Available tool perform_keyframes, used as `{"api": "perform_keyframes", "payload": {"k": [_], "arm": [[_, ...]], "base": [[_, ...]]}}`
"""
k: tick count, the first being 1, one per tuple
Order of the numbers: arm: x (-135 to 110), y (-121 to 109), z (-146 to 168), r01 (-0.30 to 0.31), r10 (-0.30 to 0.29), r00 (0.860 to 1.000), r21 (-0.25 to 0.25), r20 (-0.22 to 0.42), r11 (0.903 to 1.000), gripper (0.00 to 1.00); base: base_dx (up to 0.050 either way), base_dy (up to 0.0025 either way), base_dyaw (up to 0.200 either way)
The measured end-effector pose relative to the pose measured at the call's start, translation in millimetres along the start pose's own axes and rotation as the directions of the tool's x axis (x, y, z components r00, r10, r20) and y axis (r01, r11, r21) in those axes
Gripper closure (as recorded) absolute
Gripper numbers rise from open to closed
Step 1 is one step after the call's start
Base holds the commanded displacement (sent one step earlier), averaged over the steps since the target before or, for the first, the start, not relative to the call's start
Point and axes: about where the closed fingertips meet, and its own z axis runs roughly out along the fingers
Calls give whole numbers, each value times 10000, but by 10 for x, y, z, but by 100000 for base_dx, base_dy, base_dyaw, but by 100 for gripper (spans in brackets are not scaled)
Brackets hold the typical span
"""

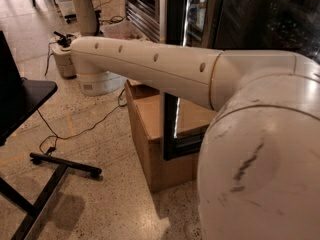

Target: Close left fridge door

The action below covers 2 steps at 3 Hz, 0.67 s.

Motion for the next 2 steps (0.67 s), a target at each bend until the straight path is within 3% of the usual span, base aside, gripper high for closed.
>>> {"api": "perform_keyframes", "payload": {"k": [1, 2], "arm": [[-31, -113, 57, -186, 181, 9998, 422, 112, 9989, 100], [-120, -644, 243, -923, 856, 9954, 1950, 428, 9765, 100]], "base": [[0, 0, 0], [0, 0, 0]]}}
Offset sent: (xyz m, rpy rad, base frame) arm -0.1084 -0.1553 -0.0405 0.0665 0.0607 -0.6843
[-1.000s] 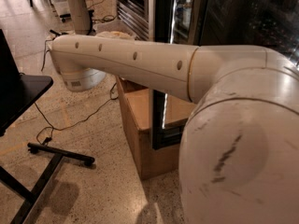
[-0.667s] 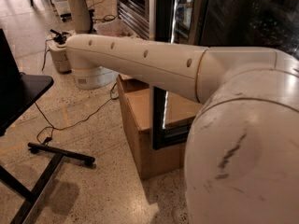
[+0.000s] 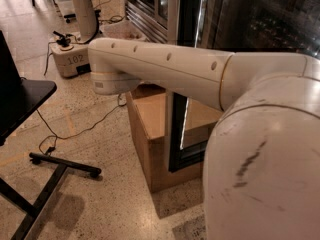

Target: Close left fridge door

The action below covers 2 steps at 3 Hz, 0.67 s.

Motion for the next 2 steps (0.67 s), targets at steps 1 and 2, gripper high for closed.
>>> {"api": "perform_keyframes", "payload": {"k": [1, 2], "arm": [[-47, -312, 91, -505, 501, 9987, 800, 66, 9955, 100], [-156, -665, -28, -988, 967, 9950, 952, 267, 9905, 100]], "base": [[0, 0, 0], [0, 0, 0]]}}
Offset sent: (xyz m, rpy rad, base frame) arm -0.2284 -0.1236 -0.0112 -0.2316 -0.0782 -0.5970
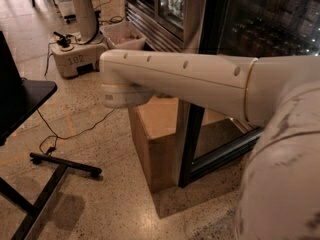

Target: Close left fridge door

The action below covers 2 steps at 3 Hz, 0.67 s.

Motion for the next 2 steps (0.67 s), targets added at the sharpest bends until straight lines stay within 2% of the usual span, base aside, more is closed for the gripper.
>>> {"api": "perform_keyframes", "payload": {"k": [1, 2], "arm": [[-80, -369, -131, -541, 541, 9985, -44, -2, 9985, 100], [-96, -828, -314, -856, 865, 9959, 335, -257, 9958, 100]], "base": [[0, 0, 0], [0, 0, 0]]}}
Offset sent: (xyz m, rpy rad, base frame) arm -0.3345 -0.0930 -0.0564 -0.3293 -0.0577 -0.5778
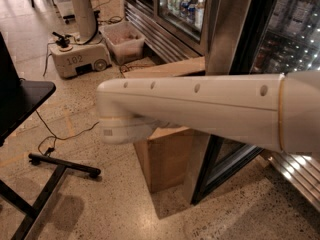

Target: Close left fridge door

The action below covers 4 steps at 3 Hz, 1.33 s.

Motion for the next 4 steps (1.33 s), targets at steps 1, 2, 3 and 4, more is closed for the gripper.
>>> {"api": "perform_keyframes", "payload": {"k": [1, 2, 3, 4], "arm": [[108, -779, -175, 13, 3, 9997, 698, -227, 9976, 100], [108, -779, -175, 13, 3, 9997, 698, -227, 9976, 100], [108, -779, -175, 13, 3, 9997, 698, -227, 9976, 100], [108, -779, -175, 13, 3, 9997, 698, -227, 9976, 100]], "base": [[0, 0, 0], [3893, -249, -12547], [-1, 3, -19651], [3, -4, -18949]]}}
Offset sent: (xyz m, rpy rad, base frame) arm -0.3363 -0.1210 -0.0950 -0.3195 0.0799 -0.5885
